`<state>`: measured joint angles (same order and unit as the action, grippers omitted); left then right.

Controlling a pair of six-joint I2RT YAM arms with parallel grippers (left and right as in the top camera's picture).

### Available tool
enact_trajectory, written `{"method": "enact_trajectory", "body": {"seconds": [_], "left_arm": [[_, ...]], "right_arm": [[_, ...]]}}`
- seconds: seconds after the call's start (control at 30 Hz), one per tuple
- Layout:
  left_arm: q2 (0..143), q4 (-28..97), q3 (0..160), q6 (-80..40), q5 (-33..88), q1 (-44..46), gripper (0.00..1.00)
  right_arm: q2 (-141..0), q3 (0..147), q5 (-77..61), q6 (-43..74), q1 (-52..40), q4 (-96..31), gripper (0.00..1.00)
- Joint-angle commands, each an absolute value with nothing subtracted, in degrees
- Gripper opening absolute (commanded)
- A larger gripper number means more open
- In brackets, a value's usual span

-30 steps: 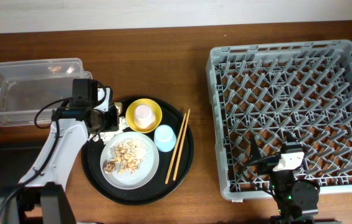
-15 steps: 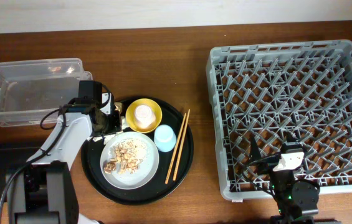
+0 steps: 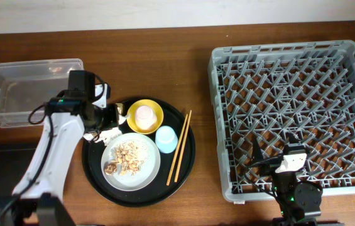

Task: Sort waste into correct bins and load items into the dishwasher rack
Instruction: 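Move the left gripper to the crumpled white tissue and grasp it, then carry the tissue with the left gripper and drop it into the clear bin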

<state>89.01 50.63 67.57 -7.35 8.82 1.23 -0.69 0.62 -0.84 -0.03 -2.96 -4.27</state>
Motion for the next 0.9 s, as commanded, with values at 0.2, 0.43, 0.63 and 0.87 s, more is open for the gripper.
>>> {"method": "enact_trajectory", "body": {"seconds": [0.2,0.43,0.63,0.87], "left_arm": [[74.35,48.23,68.86,-7.51,7.07,1.32,0.01],[71.64,31.79,68.82,-7.51,-21.41,-0.40,0.01],[79.13,21.74,68.77,-7.46,-25.39,-6.28,0.01],[88.66,13.02,68.77,-7.46,-25.32,-13.72,0.99]], "right_arm": [[-0.54,0.32,-0.14,-0.19,-2.59,-4.56,0.98],[-0.54,0.32,-0.16,-0.19,-2.59,-4.56,0.98],[-0.54,0.32,-0.16,-0.19,-2.59,-4.56,0.98],[-0.54,0.32,-0.16,-0.19,-2.59,-4.56,0.99]]}}
